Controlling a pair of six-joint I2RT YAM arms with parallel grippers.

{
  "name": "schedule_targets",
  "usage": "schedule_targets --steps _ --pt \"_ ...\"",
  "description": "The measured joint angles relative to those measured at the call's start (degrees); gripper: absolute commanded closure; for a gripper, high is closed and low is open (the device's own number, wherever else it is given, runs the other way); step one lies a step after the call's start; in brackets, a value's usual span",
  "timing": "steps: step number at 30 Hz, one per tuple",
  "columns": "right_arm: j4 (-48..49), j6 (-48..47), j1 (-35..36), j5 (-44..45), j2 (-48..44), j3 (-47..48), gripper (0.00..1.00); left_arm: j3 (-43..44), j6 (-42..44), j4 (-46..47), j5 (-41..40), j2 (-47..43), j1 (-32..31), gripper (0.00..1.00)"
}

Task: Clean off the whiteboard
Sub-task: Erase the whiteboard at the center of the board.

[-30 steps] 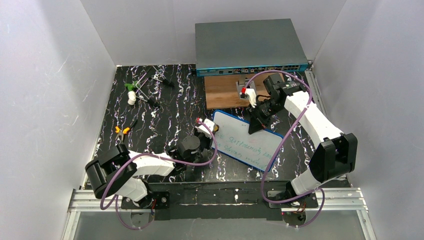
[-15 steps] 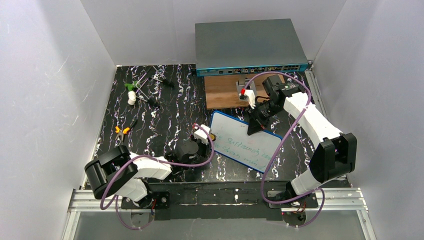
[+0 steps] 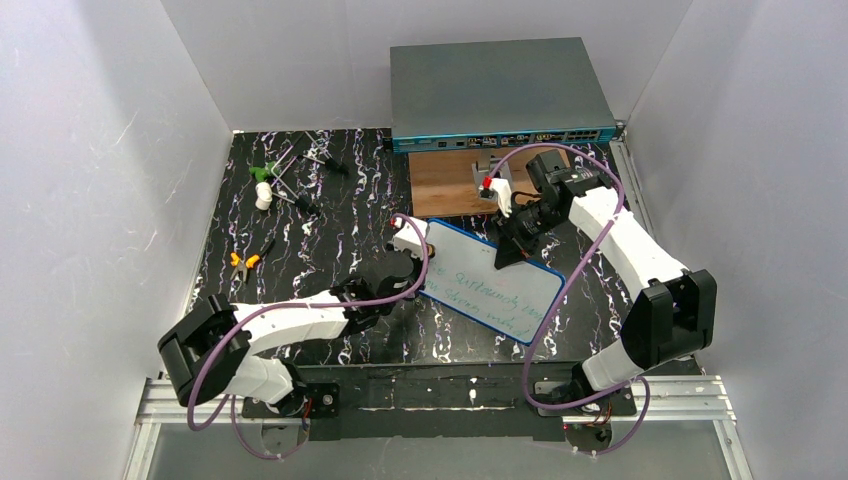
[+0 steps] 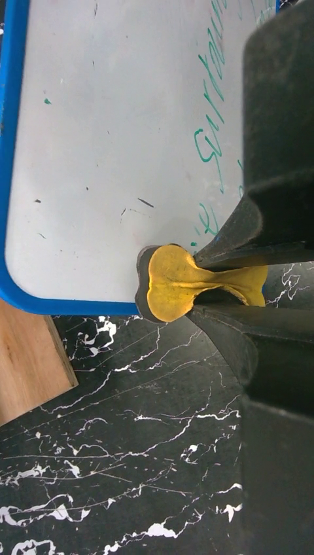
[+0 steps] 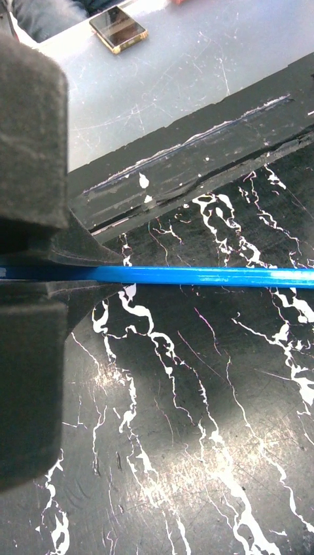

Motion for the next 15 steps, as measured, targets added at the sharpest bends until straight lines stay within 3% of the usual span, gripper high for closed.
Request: schedule_targets --steps 15 --pt "-0.35 0.04 0.09 -0.13 -0.72 -0.85 0.99 -2.47 0.07 -4.68 0.79 2.51 -4.13 1.0"
